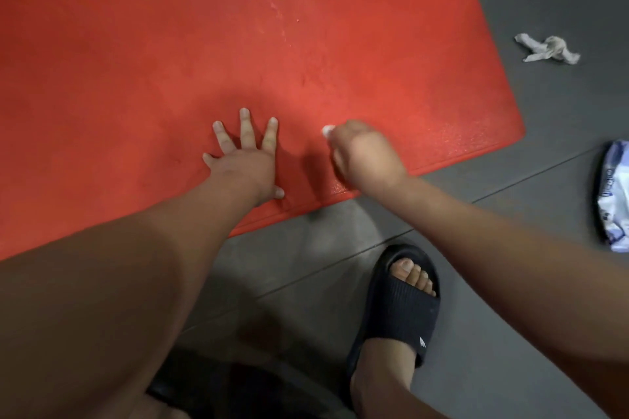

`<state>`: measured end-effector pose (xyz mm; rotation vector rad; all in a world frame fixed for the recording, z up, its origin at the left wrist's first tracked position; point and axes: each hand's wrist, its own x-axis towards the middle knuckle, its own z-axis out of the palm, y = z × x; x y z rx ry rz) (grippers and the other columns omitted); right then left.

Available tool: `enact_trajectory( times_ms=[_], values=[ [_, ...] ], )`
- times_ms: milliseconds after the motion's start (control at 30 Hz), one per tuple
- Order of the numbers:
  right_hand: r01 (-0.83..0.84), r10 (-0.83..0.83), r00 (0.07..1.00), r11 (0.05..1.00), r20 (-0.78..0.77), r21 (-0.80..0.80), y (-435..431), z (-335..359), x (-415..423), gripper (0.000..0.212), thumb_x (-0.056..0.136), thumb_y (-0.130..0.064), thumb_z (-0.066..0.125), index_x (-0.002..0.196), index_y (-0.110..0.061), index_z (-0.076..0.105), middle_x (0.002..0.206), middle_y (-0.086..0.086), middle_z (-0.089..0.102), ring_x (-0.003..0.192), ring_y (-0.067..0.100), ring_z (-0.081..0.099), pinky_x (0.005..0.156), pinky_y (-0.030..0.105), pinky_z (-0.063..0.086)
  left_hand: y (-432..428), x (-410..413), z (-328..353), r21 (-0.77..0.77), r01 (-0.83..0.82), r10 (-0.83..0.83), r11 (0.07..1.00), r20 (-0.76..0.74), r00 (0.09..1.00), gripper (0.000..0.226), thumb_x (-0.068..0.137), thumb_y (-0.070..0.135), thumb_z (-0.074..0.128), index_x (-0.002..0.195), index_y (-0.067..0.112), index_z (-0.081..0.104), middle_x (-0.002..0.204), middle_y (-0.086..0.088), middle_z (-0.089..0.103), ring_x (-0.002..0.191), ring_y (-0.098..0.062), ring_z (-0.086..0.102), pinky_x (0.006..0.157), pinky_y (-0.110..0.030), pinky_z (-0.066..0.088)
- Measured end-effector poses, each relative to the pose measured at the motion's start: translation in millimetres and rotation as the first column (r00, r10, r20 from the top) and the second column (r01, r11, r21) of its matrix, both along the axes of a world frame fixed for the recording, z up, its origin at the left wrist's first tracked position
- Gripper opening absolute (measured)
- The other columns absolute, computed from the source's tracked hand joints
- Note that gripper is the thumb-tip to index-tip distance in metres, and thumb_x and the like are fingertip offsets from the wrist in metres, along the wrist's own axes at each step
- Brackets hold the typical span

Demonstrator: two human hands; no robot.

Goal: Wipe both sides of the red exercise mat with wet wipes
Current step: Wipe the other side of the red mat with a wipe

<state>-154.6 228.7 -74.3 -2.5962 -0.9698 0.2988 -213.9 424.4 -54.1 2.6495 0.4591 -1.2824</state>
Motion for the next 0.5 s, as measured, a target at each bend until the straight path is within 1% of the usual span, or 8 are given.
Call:
enact_trajectory(
  times_ms=[67, 133, 200, 267, 300, 333, 433, 500],
  values=[
    [-0.21, 0.21, 0.978, 0.978, -0.006, 0.003, -4, -2, -10, 0.039, 0.093, -0.022, 0.04, 0.117, -0.006, 0.066, 0.089, 0.017, 0.061, 0.08, 0.039, 0.06, 0.068, 0.045, 0.051, 0, 0, 0, -0.003, -0.002, 0.002, 1.0, -0.001, 1.0, 0.129, 0.082, 0.047, 0.08, 0.152, 0.043, -0.028, 0.155, -0.003, -0.047, 0.146, -0.049, -0.029, 0.113, -0.075, 0.017],
    [-0.205, 0.208, 0.977, 0.977, 0.056, -0.059, -11, 2, 9, 0.032, 0.094, -0.021, 0.042, 0.113, -0.01, 0.066, 0.089, 0.015, 0.059, 0.082, 0.038, 0.059, 0.071, 0.044, 0.051, 0, 0, 0, -0.001, -0.002, 0.002, 1.0, 0.0, 1.0, 0.129, 0.082, 0.047, 0.08, 0.152, 0.043, -0.028, 0.155, -0.003, -0.048, 0.146, -0.049, -0.029, 0.114, -0.075, 0.017],
    [0.045, -0.031, 0.989, 0.995, 0.146, -0.093, -16, 4, 37, 0.021, 0.095, -0.017, 0.049, 0.105, -0.008, 0.066, 0.089, 0.019, 0.059, 0.083, 0.042, 0.059, 0.071, 0.045, 0.047, -1, 0, 0, 0.002, -0.005, 0.005, 1.0, 0.001, 1.0, 0.13, 0.082, 0.047, 0.08, 0.152, 0.044, -0.029, 0.155, -0.003, -0.048, 0.146, -0.049, -0.029, 0.114, -0.075, 0.017],
    [0.334, -0.316, 0.93, 0.94, 0.187, -0.072, -23, 6, 63, 0.026, 0.101, -0.022, 0.048, 0.095, -0.001, 0.063, 0.091, 0.026, 0.06, 0.083, 0.045, 0.058, 0.069, 0.048, 0.043, 0, 0, 0, 0.002, -0.007, 0.007, 1.0, 0.006, 1.0, 0.13, 0.081, 0.048, 0.081, 0.152, 0.044, -0.029, 0.155, -0.002, -0.048, 0.146, -0.048, -0.029, 0.114, -0.075, 0.016],
    [0.407, -0.388, 0.903, 0.91, 0.184, -0.078, -23, 6, 68, 0.029, 0.102, -0.023, 0.047, 0.095, 0.0, 0.062, 0.092, 0.027, 0.06, 0.084, 0.046, 0.058, 0.07, 0.049, 0.042, 0, 0, 0, 0.0, -0.008, 0.008, 1.0, 0.009, 1.0, 0.13, 0.081, 0.047, 0.081, 0.152, 0.044, -0.028, 0.155, -0.002, -0.047, 0.146, -0.048, -0.03, 0.114, -0.075, 0.016],
    [0.404, -0.387, 0.906, 0.911, 0.175, -0.079, -19, 7, 66, 0.027, 0.101, -0.021, 0.047, 0.098, 0.0, 0.063, 0.094, 0.027, 0.061, 0.086, 0.046, 0.059, 0.072, 0.048, 0.042, -1, 0, 0, -0.002, -0.011, 0.011, 1.0, 0.013, 1.0, 0.131, 0.081, 0.047, 0.081, 0.152, 0.045, -0.028, 0.155, -0.001, -0.047, 0.146, -0.048, -0.03, 0.114, -0.074, 0.016],
    [0.095, -0.091, 0.993, 0.994, 0.073, -0.054, 4, 5, 29, 0.025, 0.095, -0.01, 0.05, 0.112, -0.002, 0.066, 0.091, 0.023, 0.062, 0.085, 0.042, 0.06, 0.072, 0.044, 0.044, -1, 0, 0, 0.0, -0.022, 0.022, 1.0, 0.021, 1.0, 0.13, 0.081, 0.047, 0.081, 0.152, 0.046, -0.028, 0.155, 0.0, -0.048, 0.147, -0.047, -0.029, 0.114, -0.074, 0.016],
    [-0.158, 0.158, 0.986, 0.987, 0.045, -0.014, 11, 0, 5, 0.032, 0.097, -0.016, 0.043, 0.114, -0.003, 0.066, 0.085, 0.019, 0.06, 0.077, 0.039, 0.059, 0.067, 0.043, 0.046, 1, -1, 1, 0.006, -0.023, 0.023, 1.0, 0.029, 0.999, 0.13, 0.08, 0.05, 0.081, 0.152, 0.047, -0.028, 0.156, 0.001, -0.046, 0.148, -0.046, -0.028, 0.115, -0.073, 0.017]
  ],
)
